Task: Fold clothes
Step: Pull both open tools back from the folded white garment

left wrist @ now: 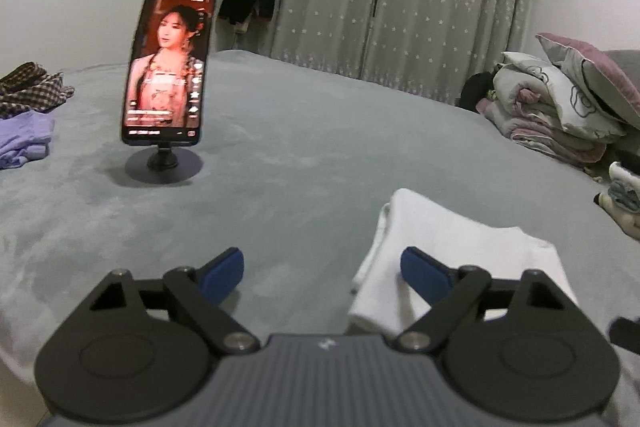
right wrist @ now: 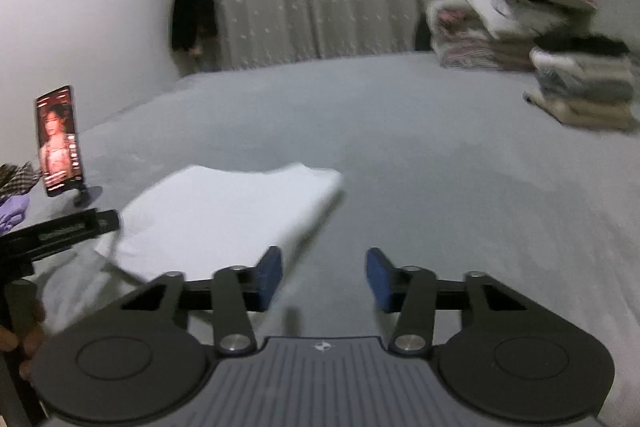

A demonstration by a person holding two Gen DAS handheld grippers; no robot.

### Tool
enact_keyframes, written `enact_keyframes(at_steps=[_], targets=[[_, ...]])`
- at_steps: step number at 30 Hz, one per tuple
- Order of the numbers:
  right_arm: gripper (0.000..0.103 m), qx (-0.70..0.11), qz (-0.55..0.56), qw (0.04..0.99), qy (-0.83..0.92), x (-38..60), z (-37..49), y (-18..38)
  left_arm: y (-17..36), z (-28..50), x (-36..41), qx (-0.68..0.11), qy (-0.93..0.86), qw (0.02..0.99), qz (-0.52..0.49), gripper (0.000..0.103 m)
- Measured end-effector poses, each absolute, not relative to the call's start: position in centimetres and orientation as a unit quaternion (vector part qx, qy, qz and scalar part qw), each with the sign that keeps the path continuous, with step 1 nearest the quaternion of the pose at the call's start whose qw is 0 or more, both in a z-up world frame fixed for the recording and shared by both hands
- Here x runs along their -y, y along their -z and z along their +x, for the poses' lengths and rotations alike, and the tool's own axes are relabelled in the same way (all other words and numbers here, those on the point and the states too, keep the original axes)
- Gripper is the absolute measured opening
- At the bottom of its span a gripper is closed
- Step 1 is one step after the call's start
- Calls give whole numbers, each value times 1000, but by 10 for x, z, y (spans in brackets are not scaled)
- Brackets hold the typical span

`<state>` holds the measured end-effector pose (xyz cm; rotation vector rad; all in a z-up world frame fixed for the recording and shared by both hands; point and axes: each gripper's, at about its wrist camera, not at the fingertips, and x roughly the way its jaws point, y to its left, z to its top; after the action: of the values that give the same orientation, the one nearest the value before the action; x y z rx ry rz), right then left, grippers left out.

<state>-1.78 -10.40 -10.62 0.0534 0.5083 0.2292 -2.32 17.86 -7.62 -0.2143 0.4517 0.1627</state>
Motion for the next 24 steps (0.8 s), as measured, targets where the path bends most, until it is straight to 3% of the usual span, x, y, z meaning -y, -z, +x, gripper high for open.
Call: enact_keyframes(at_steps=[2,5,12,24], targets=[[28,-239,15,963,-128,90,-13,103,76,-19,-172,-221,-78,968,-95,84],[24,-225,-4,963,-146,74,-5,105,80,-12,-169,-225,-87,967,-83,84],[22,-258,25,955,-146,87,2,137,91,-3,-174,-240,-93,961,-98,88],[25,-256,55,952,-160,115,-34,141,95,-4,-183,-239,-78,962,-109,93]])
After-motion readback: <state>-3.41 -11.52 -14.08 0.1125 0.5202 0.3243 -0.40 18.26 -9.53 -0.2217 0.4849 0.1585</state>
